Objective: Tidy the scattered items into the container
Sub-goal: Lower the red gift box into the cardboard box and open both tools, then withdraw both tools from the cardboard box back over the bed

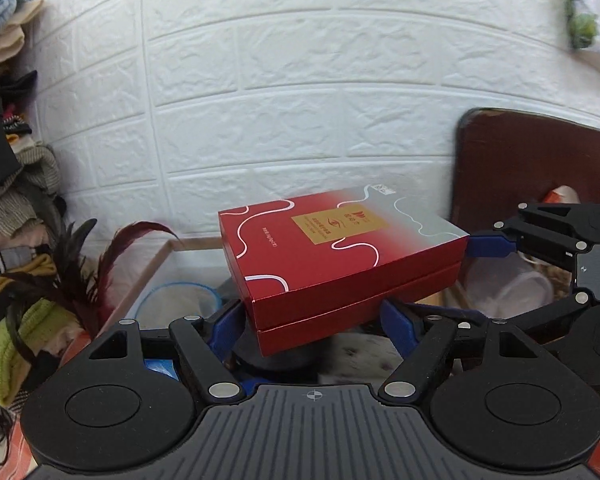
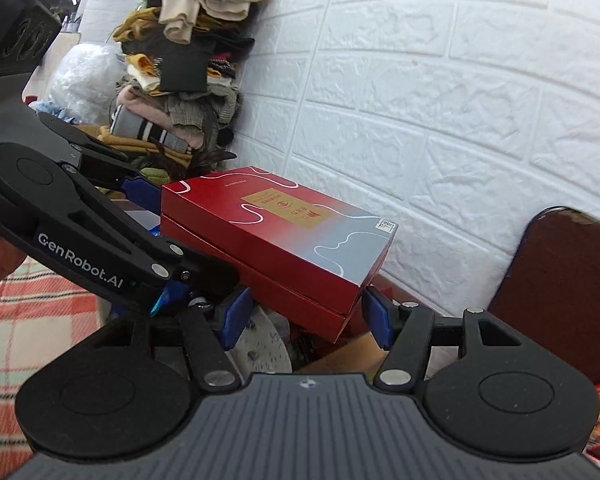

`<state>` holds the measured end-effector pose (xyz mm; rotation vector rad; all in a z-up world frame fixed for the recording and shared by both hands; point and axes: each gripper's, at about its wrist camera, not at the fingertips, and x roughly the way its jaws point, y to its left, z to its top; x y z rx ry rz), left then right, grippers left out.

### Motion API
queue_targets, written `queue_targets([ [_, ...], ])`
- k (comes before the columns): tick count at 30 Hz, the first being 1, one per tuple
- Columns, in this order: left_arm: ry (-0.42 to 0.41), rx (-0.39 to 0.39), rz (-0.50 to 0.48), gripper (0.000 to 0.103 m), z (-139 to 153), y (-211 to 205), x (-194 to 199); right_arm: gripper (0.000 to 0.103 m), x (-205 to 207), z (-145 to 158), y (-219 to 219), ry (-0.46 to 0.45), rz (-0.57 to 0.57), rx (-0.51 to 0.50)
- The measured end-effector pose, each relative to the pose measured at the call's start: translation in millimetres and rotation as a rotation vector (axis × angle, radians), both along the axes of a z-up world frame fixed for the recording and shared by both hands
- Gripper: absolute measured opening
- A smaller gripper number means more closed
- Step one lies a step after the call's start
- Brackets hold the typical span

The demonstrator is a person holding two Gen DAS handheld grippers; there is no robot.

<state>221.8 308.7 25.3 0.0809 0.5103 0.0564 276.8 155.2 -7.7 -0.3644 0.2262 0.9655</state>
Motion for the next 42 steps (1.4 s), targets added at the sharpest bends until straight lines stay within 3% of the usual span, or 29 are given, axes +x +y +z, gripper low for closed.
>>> queue_targets([
  [4,0.038,-0.052,0.128,0.085,-5.3,30.7,26.6,0.071,26.0,-4.8,34.1,0.112,0.035,-0.054],
  [6,0.025,-0.078,0.111,0.085,-8.2,38.8,19.6,0.071,19.7,-8.7,33.4,0.075,0.059,-0.060],
  [10,0.021,-0.023,0.127,0.085,-12.8,39.4,10.4,0.068,11.8,-14.6,28.9,0.006,0.069,-0.098],
  [17,0.032,-0.016,0.118,0.085,-9.9,32.2,16.2,0.066,12.2,-12.3,29.0,0.014,0.061,-0.104],
  [21,0.052,0.032,0.099,0.089,-15.2,20.4,17.0,0.068,8.3,-11.6,27.3,0.013,0.065,-0.094],
  [23,0.044,0.065,0.100,0.092,-16.1,12.9,12.5,0.076,6.6,-10.9,25.6,0.018,0.066,-0.083],
  [24,0.033,0.069,0.100,0.095,-14.6,9.5,8.2,0.088,5.8,-10.5,24.8,0.021,0.066,-0.078],
  [25,0.021,0.073,0.100,0.103,-13.1,6.2,3.8,0.095,2.6,-9.3,21.8,0.011,0.068,-0.071],
  [28,0.008,0.094,0.086,0.103,-7.9,-8.6,-10.0,0.102,-9.4,-3.6,9.7,-0.011,0.106,-0.048],
  [35,0.006,0.097,0.058,0.103,0.3,-56.6,-52.1,0.103,-47.3,8.3,-36.0,-0.076,0.149,-0.078],
  [42,-0.016,0.058,0.018,0.103,-9.0,-115.8,-104.2,0.103,-94.0,1.6,-108.1,-0.023,0.049,-0.013],
])
